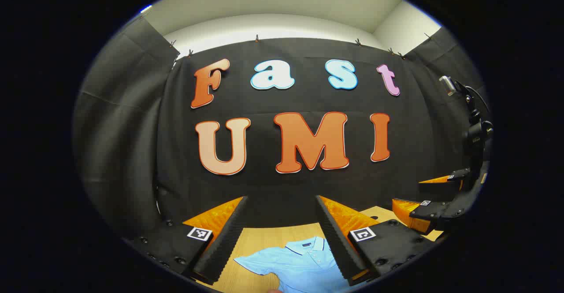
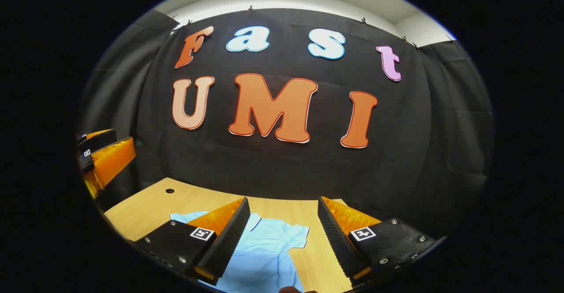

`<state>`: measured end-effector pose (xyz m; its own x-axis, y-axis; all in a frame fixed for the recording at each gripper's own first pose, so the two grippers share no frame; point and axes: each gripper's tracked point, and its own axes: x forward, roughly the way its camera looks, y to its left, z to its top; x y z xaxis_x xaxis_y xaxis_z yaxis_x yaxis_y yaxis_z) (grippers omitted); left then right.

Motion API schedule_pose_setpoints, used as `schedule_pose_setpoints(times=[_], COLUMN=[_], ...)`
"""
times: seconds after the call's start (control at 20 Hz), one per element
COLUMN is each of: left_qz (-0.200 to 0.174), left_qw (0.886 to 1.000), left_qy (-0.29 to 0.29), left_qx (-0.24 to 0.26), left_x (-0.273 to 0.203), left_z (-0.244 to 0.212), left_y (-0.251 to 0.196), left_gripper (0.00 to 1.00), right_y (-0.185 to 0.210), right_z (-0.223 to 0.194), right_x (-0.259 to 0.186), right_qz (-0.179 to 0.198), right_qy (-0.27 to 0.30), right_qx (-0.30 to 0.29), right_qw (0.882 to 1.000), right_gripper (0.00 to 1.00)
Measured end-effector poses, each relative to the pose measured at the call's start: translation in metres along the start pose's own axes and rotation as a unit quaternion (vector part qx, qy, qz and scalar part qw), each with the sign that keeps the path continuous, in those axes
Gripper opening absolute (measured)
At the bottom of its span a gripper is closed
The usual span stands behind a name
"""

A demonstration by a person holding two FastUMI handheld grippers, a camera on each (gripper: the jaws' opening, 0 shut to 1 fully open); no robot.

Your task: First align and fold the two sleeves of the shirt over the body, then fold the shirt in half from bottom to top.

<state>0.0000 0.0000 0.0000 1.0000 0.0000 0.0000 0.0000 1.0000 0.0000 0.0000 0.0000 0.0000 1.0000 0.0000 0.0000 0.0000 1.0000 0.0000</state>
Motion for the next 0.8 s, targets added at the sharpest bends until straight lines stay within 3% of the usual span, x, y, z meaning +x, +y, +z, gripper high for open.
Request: schedule_pose_setpoints(times=[0.25, 0.8], left_qz=[-0.020, 0.023], left_qw=[1.000, 1.000], left_qy=[0.004, -0.007], left_qx=[0.001, 0.004], left_x=[0.013, 0.039], left_z=[-0.007, 0.002], left_y=[-0.011, -0.040], left_gripper=[0.96, 0.98], right_y=[-0.010, -0.020], right_z=[-0.009, -0.030], right_x=[0.014, 0.062], right_qz=[-0.005, 0.055], right_qy=[0.014, 0.042], right_qx=[-0.010, -0.014], right_qw=[1.000, 0.998], right_gripper=[0.96, 0.97])
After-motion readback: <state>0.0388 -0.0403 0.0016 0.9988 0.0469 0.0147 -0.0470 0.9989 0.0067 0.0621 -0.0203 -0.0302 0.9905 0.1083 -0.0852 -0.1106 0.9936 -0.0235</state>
